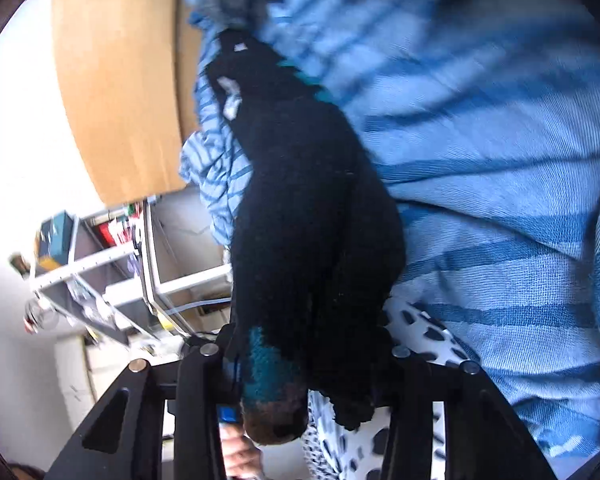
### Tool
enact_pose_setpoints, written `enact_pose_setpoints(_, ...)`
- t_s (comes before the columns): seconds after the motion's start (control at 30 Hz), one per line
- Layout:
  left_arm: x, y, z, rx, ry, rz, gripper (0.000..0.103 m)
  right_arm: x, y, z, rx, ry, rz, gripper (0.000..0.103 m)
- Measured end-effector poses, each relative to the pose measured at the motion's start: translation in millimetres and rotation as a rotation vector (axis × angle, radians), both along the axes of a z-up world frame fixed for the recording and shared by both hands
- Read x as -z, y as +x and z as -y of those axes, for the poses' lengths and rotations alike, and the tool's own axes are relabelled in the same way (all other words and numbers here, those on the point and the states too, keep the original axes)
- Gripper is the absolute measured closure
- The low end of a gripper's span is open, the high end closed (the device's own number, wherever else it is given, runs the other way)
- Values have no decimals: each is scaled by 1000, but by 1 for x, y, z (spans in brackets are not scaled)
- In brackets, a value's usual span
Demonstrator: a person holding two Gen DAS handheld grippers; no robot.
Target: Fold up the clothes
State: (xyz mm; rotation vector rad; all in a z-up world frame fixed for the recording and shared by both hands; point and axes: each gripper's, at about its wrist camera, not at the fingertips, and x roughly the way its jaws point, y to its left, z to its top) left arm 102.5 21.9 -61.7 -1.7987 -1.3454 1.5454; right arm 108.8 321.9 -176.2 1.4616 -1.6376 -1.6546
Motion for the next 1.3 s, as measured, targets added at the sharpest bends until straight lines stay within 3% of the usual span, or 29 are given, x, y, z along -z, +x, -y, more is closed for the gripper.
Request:
enact_pose_setpoints(0.17,-71,12,14,25,21,-210,82,-73,8,13,-46,22,-176,59)
enact_pose_setpoints(0.27,-84,35,28,54,-2,-210,83,-82,35,30,-127,13,-162,60)
enact_pose_setpoints(0.4,-43,67,39,92,-42,-59,82,-61,61,42,-164,55,-89,59)
enact_pose_setpoints(0.43,-28,71,39,91,-42,-3,80,-57,66,43,-167,76,-78,56)
enact_pose_setpoints(0.47,-14,75,40,91,-41,54,75,-63,65,44,-183,126,-78,45)
enact_pose_setpoints(0.53,-10,73,45,64,-66,94,59,-76,64,46,-215,227,-80,33)
enact_pose_setpoints(0.6,-31,60,54,35,-115,13,34,-98,61,44,-240,346,-106,26)
enact_pose_setpoints(0.63,-42,54,58,20,-139,-27,31,-109,58,43,-244,392,-131,24)
enact_pose_setpoints(0.73,-73,34,71,-24,-211,-148,28,-147,34,44,-239,474,-221,22)
enact_pose_setpoints(0.8,-80,18,75,-37,-212,-181,27,-172,16,49,-231,513,-280,22)
enact_pose_setpoints(0.87,-76,-6,68,-38,-214,-186,27,-197,-3,53,-224,552,-340,23)
enact_pose_setpoints(0.93,-61,-25,43,40,-255,-169,27,-222,-21,57,-216,591,-399,23)
enact_pose_setpoints(0.97,-45,-28,26,102,-258,-115,27,-229,-29,69,-232,596,-424,23)
enact_pose_setpoints(1.03,-22,-28,-5,178,-268,-52,29,-228,-40,86,-271,607,-438,23)
enact_pose_setpoints(1.13,-28,-24,-20,217,-306,-143,29,-217,-47,101,-342,603,-430,25)
enact_pose_setpoints(1.23,-27,-30,-15,228,-270,-128,32,-197,-66,107,-341,614,-425,27)
enact_pose_setpoints(1.3,-23,-32,-11,222,-242,-107,32,-172,-89,113,-373,580,-363,30)
